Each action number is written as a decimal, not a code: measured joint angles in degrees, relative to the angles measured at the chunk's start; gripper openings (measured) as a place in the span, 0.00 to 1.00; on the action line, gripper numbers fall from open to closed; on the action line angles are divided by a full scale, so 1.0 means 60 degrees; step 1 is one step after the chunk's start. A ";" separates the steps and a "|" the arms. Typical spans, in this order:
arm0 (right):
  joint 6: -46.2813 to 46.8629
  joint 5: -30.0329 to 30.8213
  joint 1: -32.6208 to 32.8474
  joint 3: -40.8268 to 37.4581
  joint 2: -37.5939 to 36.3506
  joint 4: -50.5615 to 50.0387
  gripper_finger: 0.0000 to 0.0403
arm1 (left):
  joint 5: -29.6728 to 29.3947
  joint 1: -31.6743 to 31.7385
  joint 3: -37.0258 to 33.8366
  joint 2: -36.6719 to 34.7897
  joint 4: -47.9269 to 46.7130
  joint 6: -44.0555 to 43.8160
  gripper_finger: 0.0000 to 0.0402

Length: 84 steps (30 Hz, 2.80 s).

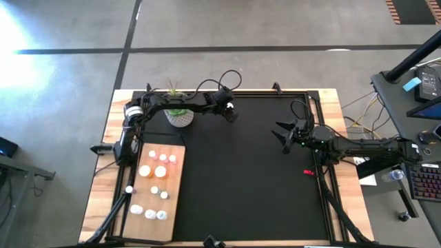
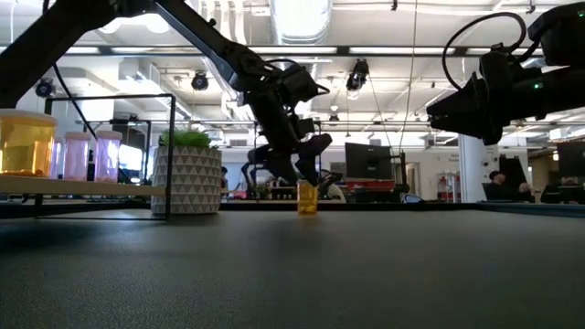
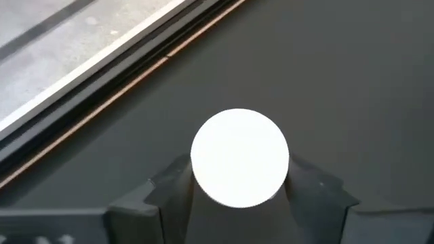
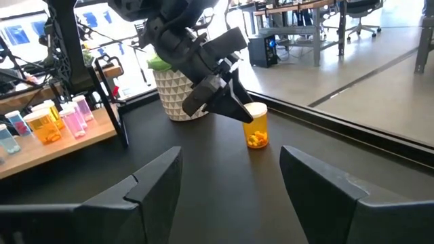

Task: Pick and place medicine bottles onto shelf by color
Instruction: Put the orange pill bottle on the shelf aligned with the other orange pill bottles

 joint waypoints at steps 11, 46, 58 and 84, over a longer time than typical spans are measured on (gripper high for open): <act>0.0000 0.0000 0.0000 -0.0002 0.0000 0.0000 0.59 | 0.0636 -0.0111 -0.0004 -0.0768 -0.0249 0.0002 0.48; 0.0000 0.0000 0.0000 -0.0002 0.0000 0.0000 0.59 | 0.0050 -0.7101 -0.3657 -0.7157 -0.3559 0.1054 0.49; 0.0000 0.0000 0.0000 -0.0002 -0.0004 0.0000 0.59 | -0.0797 -0.8458 -0.6330 -0.9072 -0.3523 -0.2027 0.49; 0.0000 0.0000 0.0000 -0.0002 0.0000 0.0000 0.59 | -0.1577 -0.9464 -0.7005 -0.9165 -0.4711 -0.5353 0.49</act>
